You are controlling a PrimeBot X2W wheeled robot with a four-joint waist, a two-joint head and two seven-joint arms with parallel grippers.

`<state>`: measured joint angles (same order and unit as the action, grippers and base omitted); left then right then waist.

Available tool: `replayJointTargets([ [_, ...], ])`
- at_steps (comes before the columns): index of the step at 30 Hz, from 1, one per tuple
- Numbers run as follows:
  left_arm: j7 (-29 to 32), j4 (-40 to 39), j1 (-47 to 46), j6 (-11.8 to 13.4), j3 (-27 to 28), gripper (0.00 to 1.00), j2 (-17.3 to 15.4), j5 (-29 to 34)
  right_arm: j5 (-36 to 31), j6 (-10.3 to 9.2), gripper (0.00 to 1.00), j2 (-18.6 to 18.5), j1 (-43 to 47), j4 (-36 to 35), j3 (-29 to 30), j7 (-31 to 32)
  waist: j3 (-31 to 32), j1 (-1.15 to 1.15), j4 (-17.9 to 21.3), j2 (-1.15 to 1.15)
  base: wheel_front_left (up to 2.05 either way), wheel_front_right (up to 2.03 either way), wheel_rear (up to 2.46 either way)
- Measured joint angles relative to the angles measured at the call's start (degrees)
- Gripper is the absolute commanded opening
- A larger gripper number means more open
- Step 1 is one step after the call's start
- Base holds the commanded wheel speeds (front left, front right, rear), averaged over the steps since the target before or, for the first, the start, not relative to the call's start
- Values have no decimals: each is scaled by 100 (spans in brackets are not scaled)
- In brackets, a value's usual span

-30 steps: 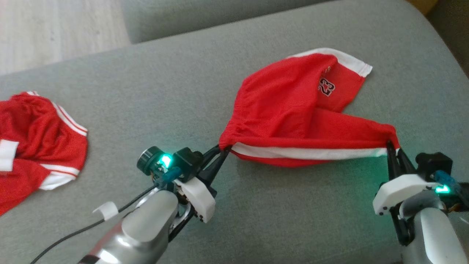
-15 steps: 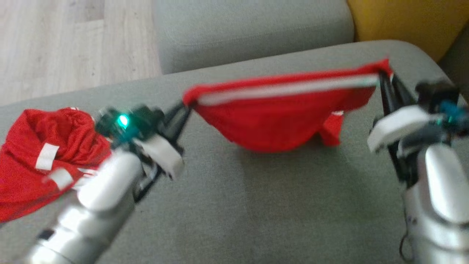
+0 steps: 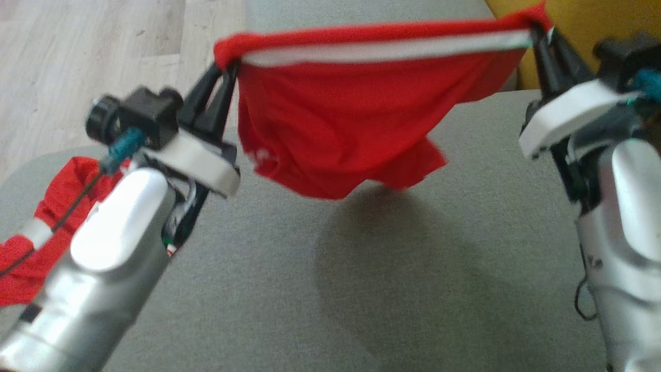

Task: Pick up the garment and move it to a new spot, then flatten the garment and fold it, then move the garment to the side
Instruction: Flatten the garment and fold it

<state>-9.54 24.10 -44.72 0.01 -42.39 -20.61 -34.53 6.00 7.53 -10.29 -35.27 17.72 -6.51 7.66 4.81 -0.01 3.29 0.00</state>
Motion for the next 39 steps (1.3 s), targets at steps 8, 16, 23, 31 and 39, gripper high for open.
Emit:
replayJointTargets([
  [8,174,-681,612,204,-52,0,-258,-29,49,0,0,-119,442,-254,77,185,-26,0,-50,0,0,0,0],
  [16,428,-749,300,152,5,0,-444,-79,148,0,0,-143,100,-93,-119,521,-459,1,19,0,0,0,0],
  [23,375,283,-1302,-341,174,0,-369,-16,24,0,0,91,-1914,1274,64,-170,-1342,3,145,0,0,0,0],
  [31,-450,1672,-2959,-506,342,0,113,471,-769,1,0,549,-3688,3080,1111,-1887,-2277,3,296,-1,0,0,0],
  [39,-516,2098,-2765,-666,502,0,470,535,-1302,1,0,630,-3651,4503,1232,-2078,-2639,2,358,-1,0,0,0],
])
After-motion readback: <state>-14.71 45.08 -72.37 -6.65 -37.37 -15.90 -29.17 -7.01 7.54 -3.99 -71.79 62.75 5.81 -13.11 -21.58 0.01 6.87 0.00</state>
